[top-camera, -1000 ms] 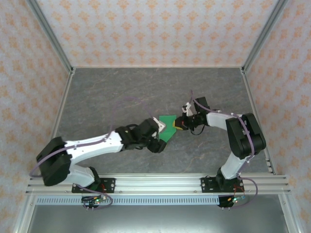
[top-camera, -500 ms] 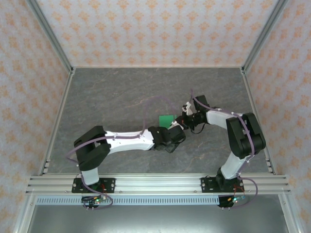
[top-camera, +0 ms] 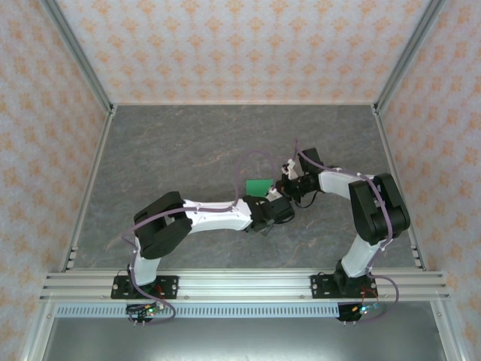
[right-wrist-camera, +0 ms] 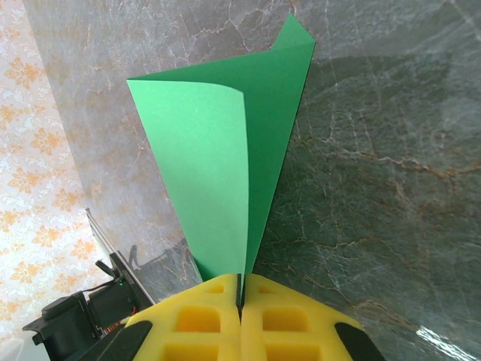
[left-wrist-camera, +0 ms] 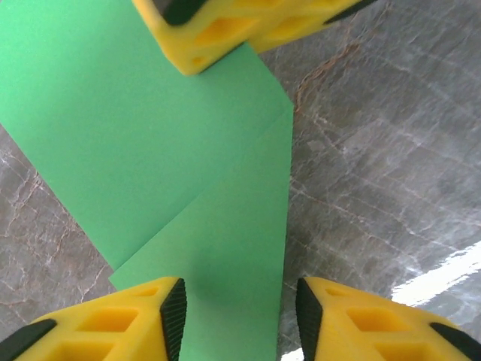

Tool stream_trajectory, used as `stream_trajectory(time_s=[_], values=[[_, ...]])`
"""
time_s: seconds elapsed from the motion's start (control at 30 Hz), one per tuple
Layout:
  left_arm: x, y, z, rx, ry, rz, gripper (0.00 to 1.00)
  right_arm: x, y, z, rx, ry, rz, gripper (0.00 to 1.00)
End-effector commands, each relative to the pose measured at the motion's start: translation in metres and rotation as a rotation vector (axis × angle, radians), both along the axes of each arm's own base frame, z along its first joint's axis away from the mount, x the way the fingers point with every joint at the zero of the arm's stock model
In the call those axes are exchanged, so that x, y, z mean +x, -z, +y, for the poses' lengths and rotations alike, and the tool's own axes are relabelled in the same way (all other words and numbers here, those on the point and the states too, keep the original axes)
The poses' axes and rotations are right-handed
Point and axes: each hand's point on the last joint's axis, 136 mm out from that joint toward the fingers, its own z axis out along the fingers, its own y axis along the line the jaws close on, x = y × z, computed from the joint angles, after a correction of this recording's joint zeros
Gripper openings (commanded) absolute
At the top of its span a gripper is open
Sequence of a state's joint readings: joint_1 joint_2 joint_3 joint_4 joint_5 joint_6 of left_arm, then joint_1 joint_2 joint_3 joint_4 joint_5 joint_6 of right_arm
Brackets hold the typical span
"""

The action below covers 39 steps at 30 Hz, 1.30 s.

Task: Fold a paper plane with a square sheet of paper (fold left side to right side)
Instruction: Fold the wing for the fifth time at the center of the table.

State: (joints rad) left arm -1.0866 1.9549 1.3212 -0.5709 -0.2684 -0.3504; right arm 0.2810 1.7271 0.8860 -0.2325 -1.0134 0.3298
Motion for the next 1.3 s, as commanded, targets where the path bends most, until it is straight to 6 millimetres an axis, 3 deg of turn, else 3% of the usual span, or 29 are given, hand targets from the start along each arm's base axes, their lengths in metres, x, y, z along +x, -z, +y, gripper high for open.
stream_trajectory(time_s=[0.0,0.17,0.57,0.77,0.87,1.03,1.13,1.27], values=[[0.001,-0.001,0.006,0.05,-0.019,-0.019,0.42,0.003,-0.004,0.003,0.007,-0.005,0.011,0.03],[0.004,0.001,0.008,0.076,-0.031,-0.026,0.39,0.002,-0.005,0.004,0.01,-0.011,0.012,0.03],[0.003,0.004,0.004,0.075,-0.015,-0.011,0.19,0.004,-0.005,0.003,-0.005,-0.004,0.01,0.05],[0.003,0.002,0.004,0.06,-0.016,-0.01,0.1,0.02,-0.02,-0.01,-0.037,0.093,-0.034,0.22],[0.005,0.001,0.002,0.027,-0.024,0.001,0.08,0.035,-0.041,-0.025,-0.055,0.176,-0.09,0.34],[0.007,0.002,-0.003,-0.045,-0.037,0.026,0.06,0.05,-0.075,-0.074,-0.134,0.365,-0.18,0.52],[0.005,0.006,-0.012,-0.103,-0.042,0.059,0.06,0.044,-0.083,-0.105,-0.254,0.446,-0.224,0.58],[0.005,0.009,-0.018,-0.164,-0.062,0.087,0.04,0.028,-0.087,-0.129,-0.351,0.5,-0.251,0.64]])
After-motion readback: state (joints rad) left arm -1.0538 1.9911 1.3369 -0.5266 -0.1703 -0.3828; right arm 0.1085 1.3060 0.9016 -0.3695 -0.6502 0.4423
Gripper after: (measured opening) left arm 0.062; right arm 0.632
